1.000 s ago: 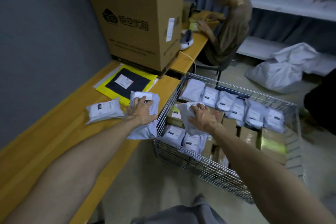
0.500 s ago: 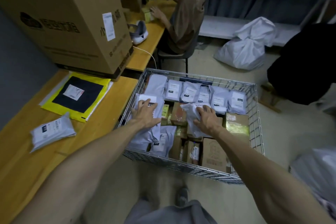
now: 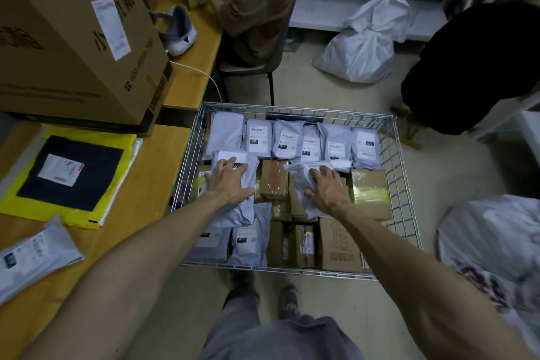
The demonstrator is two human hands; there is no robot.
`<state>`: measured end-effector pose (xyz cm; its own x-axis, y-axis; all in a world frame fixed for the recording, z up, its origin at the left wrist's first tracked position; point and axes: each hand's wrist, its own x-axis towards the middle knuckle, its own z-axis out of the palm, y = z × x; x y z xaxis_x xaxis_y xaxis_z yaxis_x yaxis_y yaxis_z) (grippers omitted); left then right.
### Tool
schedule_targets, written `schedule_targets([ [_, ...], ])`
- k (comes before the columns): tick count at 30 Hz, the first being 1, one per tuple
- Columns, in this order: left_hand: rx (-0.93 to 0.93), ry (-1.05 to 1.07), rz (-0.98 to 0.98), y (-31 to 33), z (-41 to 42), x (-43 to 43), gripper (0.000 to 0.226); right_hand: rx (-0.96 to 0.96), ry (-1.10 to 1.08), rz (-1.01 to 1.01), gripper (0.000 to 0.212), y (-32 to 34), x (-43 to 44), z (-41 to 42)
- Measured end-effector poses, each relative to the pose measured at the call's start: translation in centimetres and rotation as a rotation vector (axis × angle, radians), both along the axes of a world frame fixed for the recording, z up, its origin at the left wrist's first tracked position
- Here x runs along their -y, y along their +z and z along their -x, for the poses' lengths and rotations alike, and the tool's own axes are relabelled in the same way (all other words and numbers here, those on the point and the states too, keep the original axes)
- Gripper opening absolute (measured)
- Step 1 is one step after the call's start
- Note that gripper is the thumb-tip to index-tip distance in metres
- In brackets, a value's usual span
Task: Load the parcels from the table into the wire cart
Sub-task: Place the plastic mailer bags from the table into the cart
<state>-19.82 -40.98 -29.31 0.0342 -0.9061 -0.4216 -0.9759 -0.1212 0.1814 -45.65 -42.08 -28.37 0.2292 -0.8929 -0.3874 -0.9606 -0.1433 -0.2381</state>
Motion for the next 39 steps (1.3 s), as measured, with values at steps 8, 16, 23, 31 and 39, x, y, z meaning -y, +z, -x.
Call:
schedule_targets([
  [8, -0.044, -0.025, -0.08, -4.8, -3.8, 5.4, 0.08, -0.023, -0.097, -0.013, 0.051, -3.1, 4.6, -6.2],
  [16, -0.075, -0.032, -0.178, -10.9, -4.1, 7.5, 0.08, 0.0, -0.166, -0.07, 0.059, -9.8, 7.0, -8.7],
  [23, -0.121, 0.027, -0.205, -18.0, -3.9, 10.4, 0.078, 0.051, -0.162, -0.077, 0.066, -17.5, 8.6, -10.4],
  [31, -0.172, 0.055, -0.151, -24.9, -3.0, 9.9, 0.076, 0.061, -0.177, 0.034, 0.069, -23.4, 7.9, -12.6],
  [39, -0.221, 0.084, -0.173, -25.6, -3.5, 8.8, 0.073, 0.034, -0.122, 0.106, 0.065, -25.0, 6.4, -12.8],
])
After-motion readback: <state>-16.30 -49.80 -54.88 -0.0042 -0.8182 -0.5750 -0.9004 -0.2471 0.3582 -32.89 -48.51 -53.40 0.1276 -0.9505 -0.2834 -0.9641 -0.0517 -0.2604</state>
